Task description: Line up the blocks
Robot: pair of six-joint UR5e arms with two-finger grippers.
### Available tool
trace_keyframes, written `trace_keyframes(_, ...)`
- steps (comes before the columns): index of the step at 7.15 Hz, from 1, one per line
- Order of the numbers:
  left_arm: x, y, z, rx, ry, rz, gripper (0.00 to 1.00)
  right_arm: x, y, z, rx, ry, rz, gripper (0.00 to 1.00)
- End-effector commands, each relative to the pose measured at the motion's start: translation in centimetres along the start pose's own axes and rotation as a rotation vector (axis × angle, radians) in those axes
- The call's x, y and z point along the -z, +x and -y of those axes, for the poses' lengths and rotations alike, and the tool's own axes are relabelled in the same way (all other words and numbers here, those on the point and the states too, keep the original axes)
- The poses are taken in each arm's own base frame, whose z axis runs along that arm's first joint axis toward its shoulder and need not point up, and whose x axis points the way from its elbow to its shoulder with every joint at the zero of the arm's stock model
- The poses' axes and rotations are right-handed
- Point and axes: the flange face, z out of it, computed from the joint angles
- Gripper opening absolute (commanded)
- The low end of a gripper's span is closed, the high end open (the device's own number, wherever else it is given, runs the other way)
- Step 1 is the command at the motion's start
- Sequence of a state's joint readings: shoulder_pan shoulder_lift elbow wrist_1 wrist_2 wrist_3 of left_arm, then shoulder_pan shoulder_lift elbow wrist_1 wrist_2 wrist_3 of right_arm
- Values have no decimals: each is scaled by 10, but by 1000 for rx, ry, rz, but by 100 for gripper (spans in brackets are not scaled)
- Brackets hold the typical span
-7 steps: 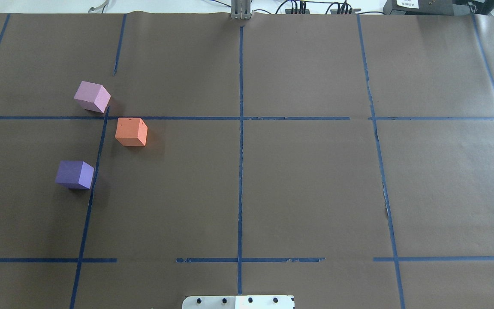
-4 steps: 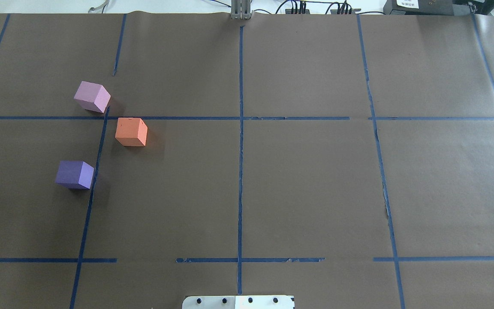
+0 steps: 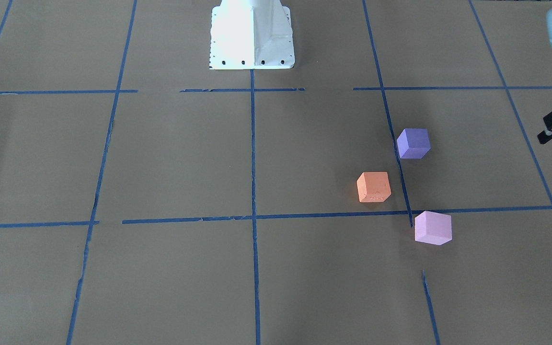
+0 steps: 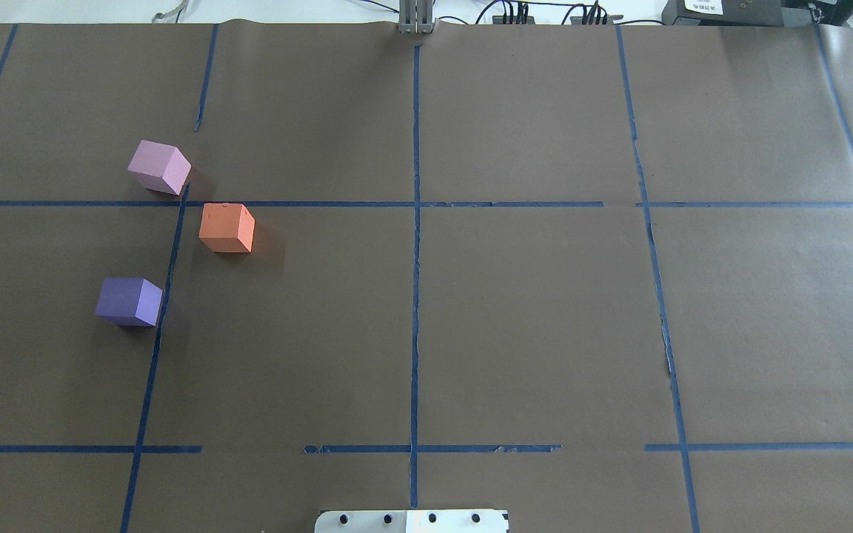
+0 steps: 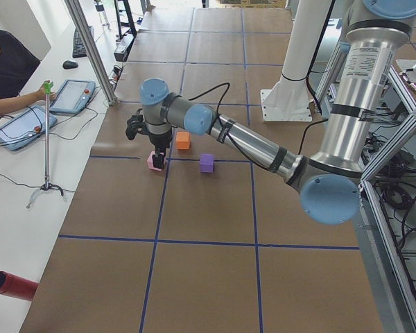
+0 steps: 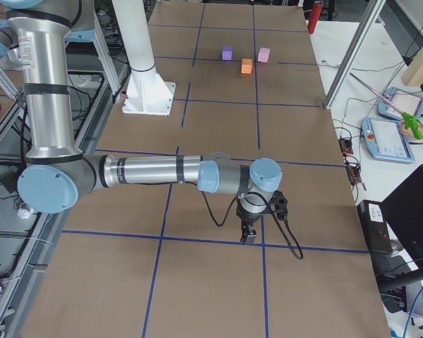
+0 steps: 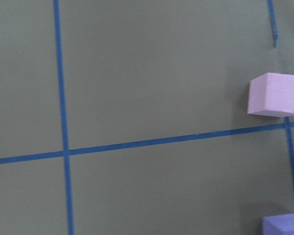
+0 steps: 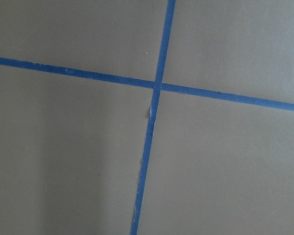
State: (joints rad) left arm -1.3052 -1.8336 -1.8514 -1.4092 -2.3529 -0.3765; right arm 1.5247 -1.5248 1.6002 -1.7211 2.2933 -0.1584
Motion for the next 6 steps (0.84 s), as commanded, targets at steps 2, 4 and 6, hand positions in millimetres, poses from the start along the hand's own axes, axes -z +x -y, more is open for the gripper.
trace_keyframes(2,-70,161,17,49,-127,-43,100,0,0,0,-1,0,0,100)
trace_keyframes(4,-141,204,4,41,-183,-71,100,0,0,0,-1,0,0,100)
trace_keyframes(6,-172,216,3,44,-206,-76,100,0,0,0,-1,0,0,100)
